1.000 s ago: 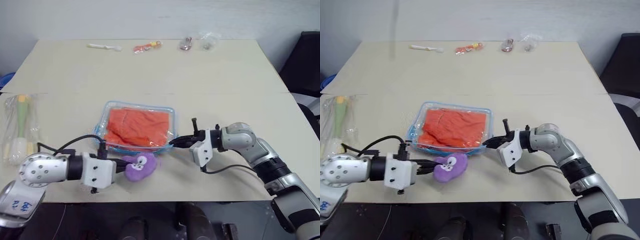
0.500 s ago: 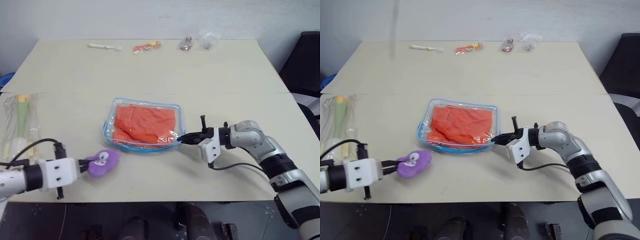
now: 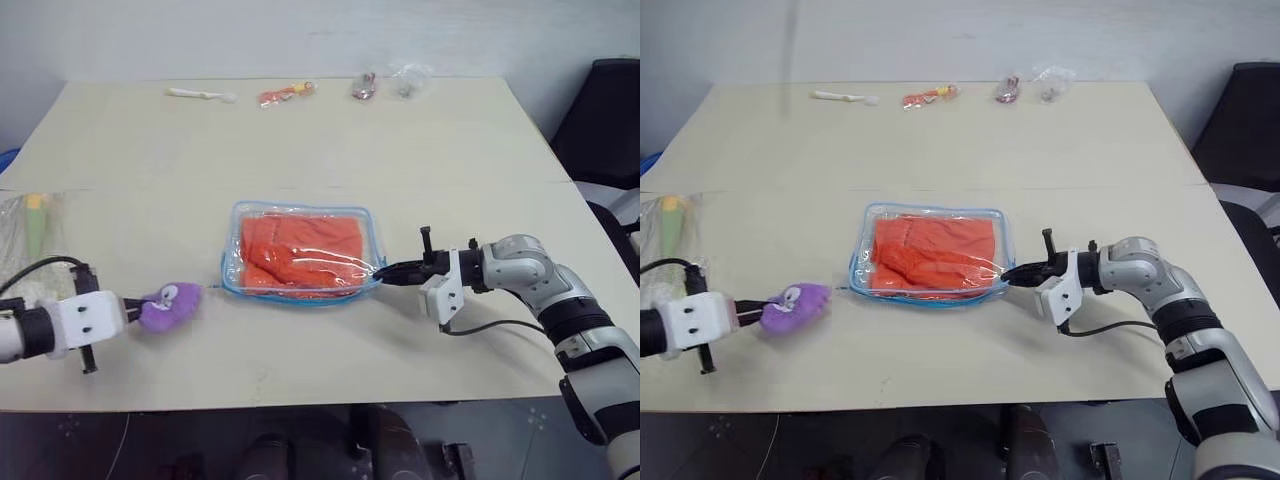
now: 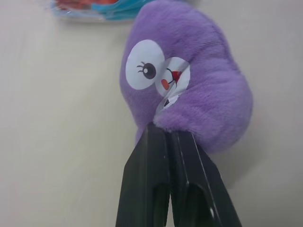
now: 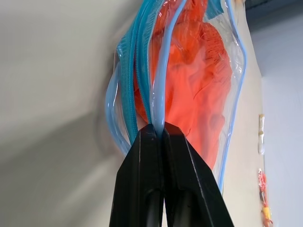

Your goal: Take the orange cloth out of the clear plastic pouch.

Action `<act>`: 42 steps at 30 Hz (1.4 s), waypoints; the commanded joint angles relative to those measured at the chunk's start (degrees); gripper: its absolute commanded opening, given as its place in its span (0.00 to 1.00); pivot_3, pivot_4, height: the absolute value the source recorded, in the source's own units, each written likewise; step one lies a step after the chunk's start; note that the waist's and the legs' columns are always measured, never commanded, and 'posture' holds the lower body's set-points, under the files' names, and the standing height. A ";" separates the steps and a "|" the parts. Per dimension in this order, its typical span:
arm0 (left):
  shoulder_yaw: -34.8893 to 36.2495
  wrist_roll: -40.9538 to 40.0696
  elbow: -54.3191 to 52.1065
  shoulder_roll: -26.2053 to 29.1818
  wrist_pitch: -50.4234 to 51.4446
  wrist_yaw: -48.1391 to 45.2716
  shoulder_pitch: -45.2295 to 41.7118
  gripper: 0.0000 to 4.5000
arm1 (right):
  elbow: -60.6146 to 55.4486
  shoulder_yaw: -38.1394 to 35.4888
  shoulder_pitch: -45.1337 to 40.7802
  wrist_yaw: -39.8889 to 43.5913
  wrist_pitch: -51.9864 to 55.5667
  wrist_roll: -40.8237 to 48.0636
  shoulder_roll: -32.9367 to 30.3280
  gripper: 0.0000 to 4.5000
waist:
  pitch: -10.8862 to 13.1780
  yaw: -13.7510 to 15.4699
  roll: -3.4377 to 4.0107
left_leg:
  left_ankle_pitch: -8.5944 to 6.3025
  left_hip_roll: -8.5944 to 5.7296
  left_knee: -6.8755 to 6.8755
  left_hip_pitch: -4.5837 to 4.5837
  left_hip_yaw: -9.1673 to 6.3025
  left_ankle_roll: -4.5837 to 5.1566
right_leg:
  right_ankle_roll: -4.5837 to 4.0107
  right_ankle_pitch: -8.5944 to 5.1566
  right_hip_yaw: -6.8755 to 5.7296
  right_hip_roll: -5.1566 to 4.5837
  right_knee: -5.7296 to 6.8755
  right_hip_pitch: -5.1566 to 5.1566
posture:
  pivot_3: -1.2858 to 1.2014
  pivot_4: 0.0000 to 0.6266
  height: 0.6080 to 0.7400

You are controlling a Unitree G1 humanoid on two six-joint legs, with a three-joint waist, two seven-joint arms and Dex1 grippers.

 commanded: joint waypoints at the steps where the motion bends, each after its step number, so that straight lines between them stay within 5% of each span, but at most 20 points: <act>1: 0.07 -0.89 -2.79 -0.63 2.65 0.84 0.87 0.16 | -0.47 -0.67 -0.67 0.41 1.27 2.02 -0.17 0.05 | 0.00 -0.01 0.00 | 0.00 0.02 0.00 0.00 0.01 0.00 | 0.00 0.00 0.00 0.01 0.01 0.00 | 0.52 0.24 1.00; 4: -0.21 -0.91 -3.46 -0.71 2.69 0.03 1.74 0.36 | -2.05 -0.36 0.06 2.29 3.23 4.52 -0.19 0.21 | 0.00 -0.02 0.00 | -0.01 0.05 0.01 0.03 0.03 -0.01 | -0.01 -0.01 0.03 0.03 0.04 0.00 | 0.52 0.24 1.00; 12: 3.64 -2.27 -5.12 -0.36 3.15 -1.54 4.83 0.94 | -8.48 -1.78 4.23 4.99 7.60 7.91 -2.57 0.85 | 0.00 0.09 0.00 | -0.01 0.06 0.02 0.03 0.02 -0.02 | -0.03 -0.01 0.02 0.00 0.03 0.00 | 0.52 0.24 1.00; 14: 5.39 -3.58 -5.79 0.01 5.02 -2.33 5.33 1.00 | -10.95 -2.49 5.86 5.31 9.35 8.86 -3.72 0.99 | 0.00 0.11 0.00 | -0.02 0.08 0.02 0.02 0.01 -0.03 | -0.04 -0.02 0.00 0.02 0.03 -0.01 | 0.52 0.24 1.00; 18: 6.86 -9.73 -9.98 2.42 15.77 -3.05 1.63 1.00 | -18.91 -4.56 10.43 7.55 19.37 15.17 -6.72 0.99 | 0.00 0.49 0.00 | -0.02 0.08 0.03 0.01 0.00 -0.03 | -0.04 -0.02 0.00 0.01 0.03 -0.01 | 0.52 0.24 1.00; 22: 0.78 -15.83 -15.40 6.74 25.62 -2.82 -8.35 1.00 | -38.26 -7.50 19.40 12.42 43.52 30.96 -12.39 0.99 | 0.00 1.77 0.01 | -0.03 0.05 0.09 -0.02 -0.07 -0.03 | -0.04 -0.02 -0.01 -0.02 0.04 0.00 | 0.52 0.24 1.00; 30: -18.74 -7.32 -13.83 6.35 20.93 -1.67 -24.19 1.00 | -60.31 -13.22 25.28 5.69 69.53 40.40 -11.58 0.99 | -0.02 1.52 0.05 | -0.14 -0.09 0.06 -0.01 0.09 -0.21 | -0.11 -0.01 0.09 0.24 0.08 0.02 | 0.52 0.24 1.00; 34: -26.71 3.66 -5.97 4.30 10.12 0.90 -29.49 1.00 | -63.68 -15.19 27.02 4.00 73.96 40.80 -9.47 0.80 | -0.02 1.62 0.04 | -0.15 -0.10 0.07 0.00 0.11 -0.23 | -0.14 -0.02 0.08 0.32 0.07 0.02 | 0.52 0.24 1.00; 38: -30.08 11.59 1.20 1.92 0.14 5.29 -32.55 1.00 | -66.03 -16.25 27.91 2.05 76.88 39.34 -8.00 0.51 | -0.02 1.73 0.02 | -0.15 -0.11 0.09 0.00 0.13 -0.22 | -0.14 -0.01 0.08 0.35 0.04 0.00 | 0.52 0.24 1.00; 42: -30.21 11.48 3.15 -1.36 -0.66 6.53 -34.17 1.00 | -66.70 -16.44 27.99 1.44 78.04 37.91 -6.68 0.51 | -0.03 1.70 0.01 | -0.15 -0.11 0.09 0.01 0.15 -0.22 | -0.14 -0.01 0.10 0.35 0.07 0.00 | 0.52 0.24 1.00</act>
